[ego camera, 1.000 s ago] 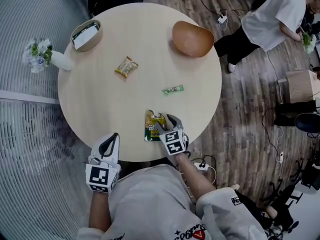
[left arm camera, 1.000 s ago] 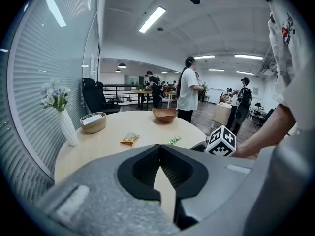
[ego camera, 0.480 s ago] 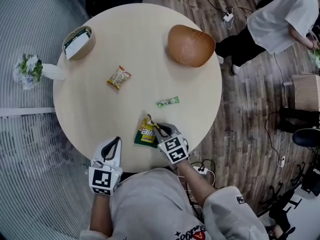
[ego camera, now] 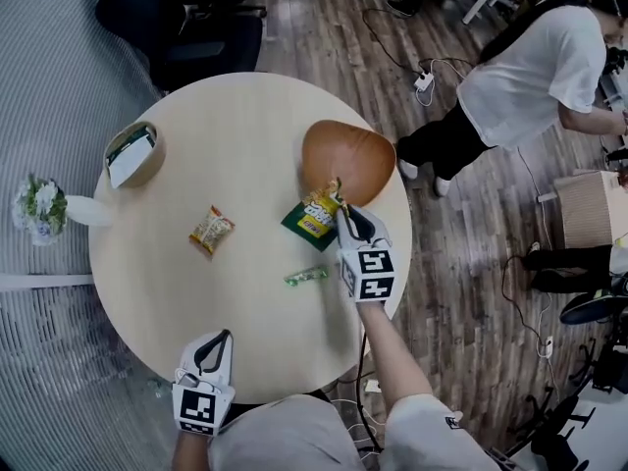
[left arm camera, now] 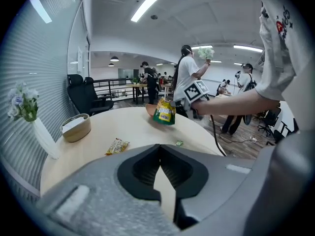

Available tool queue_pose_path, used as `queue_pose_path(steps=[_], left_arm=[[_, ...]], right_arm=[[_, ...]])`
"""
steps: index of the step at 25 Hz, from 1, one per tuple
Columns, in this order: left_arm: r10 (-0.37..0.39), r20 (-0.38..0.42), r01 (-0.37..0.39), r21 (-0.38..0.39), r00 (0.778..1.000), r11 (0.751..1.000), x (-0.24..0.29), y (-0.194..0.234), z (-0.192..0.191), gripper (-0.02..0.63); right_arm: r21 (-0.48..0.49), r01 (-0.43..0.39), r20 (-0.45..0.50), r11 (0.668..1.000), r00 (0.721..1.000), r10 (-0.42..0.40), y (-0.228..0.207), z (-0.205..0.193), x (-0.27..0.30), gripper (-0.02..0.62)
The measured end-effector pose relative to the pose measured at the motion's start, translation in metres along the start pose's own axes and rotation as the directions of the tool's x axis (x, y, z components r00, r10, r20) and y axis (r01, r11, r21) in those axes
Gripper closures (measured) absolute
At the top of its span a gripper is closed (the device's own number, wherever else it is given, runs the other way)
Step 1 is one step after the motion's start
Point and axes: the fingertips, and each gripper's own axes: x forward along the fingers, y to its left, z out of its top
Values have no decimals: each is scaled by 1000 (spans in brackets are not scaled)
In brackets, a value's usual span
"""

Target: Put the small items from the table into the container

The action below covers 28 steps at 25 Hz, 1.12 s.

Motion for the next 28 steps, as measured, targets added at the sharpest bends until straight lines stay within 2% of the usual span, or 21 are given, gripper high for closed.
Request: queue_pose_path(steps=[3,5,9,12,14,16,19,22,24,28], left_arm=[[6,-15,-6,-7,1000,1000,1,2,-5,611],[17,-29,-17,-15,999,1000,-2,5,-10,611],[44,-47,-45,-26,998,999,-6,15,-17,611],[54,-44,-56,-36,998,998,-5,19,-20,611],[61,-40,-62,-39,997,997,-4,20,-18,611],[72,-32,-73,-43,997,996,-3,21,-15,611],[108,10,-108,-47,994,993,-1,28,-11,612],[146,83,-141,-64,986,988,6,34,1,614],[140,118,-133,-70,983,989,13,32,12,614],[121,156,-111,-73,980,991,20,25,24,615]], right_arm=[[47,127,-4,991,992,-127,-58,22,31,557],[91,171,-37,981,985,-168,-84,24,49,555],[169,203,-125,964,975,-183,-108,6,74,555],[166,217,-179,962,966,-187,-115,-14,83,526],[154,218,-176,964,966,-190,-116,-18,80,495],[151,218,-147,964,970,-196,-116,-17,70,492],[166,167,-78,972,985,-156,-100,-12,51,477],[151,44,28,988,998,-49,-63,-3,21,516],[131,-28,85,991,996,17,-35,1,-2,588],[92,-117,124,989,987,106,32,-15,-52,592]])
